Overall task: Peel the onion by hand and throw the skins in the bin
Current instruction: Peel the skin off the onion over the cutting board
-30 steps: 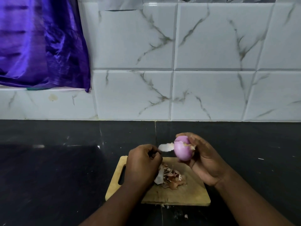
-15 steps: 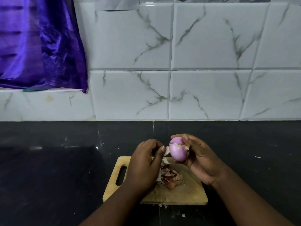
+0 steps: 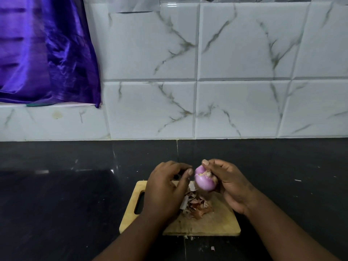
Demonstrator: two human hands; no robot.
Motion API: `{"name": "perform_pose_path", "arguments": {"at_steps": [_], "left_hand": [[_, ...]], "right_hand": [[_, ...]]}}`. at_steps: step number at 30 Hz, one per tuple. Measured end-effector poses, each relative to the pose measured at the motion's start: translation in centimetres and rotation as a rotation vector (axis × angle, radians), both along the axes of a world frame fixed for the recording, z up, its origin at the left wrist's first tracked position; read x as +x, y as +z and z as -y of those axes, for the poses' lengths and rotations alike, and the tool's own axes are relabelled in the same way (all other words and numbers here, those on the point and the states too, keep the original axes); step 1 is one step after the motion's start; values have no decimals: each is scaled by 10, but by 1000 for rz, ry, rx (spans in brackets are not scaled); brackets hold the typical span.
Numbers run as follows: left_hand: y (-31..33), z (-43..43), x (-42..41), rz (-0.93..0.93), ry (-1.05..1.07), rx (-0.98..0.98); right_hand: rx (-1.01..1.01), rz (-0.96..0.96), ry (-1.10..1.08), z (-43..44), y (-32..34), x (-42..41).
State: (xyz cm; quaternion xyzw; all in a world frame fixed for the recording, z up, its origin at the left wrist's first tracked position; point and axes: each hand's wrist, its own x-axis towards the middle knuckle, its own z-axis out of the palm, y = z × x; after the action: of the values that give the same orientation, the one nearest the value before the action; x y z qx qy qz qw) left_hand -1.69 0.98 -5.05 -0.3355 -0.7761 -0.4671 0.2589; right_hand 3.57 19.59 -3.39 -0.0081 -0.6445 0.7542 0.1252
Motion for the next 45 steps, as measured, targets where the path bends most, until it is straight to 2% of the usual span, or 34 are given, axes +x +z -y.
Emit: {"name": "perform_pose_path", "arguments": {"at_steps": [4, 12, 20, 27, 32, 36, 38, 45], "left_hand": [[-1, 1, 0, -136, -46, -83], [-1, 3, -1, -275, -74, -251], [4, 3, 5, -272, -117, -308], [3, -1, 8, -257, -53, -213], [3, -5, 11, -171, 8, -88], [3, -2, 6, 68, 66, 35], [1, 0, 2, 134, 66, 24], [0, -3, 2, 178, 123, -59]], "right_hand": [[48, 18, 3, 2, 2, 0], [106, 31, -68, 4, 2, 1], [81, 81, -64, 2, -1, -1], [96, 8, -60, 8, 1, 1], [74, -58, -38, 13, 3, 3], [47, -118, -21, 11, 2, 3], [-5, -145, -11, 9, 2, 2], [-32, -117, 83, 10, 4, 4]]}}
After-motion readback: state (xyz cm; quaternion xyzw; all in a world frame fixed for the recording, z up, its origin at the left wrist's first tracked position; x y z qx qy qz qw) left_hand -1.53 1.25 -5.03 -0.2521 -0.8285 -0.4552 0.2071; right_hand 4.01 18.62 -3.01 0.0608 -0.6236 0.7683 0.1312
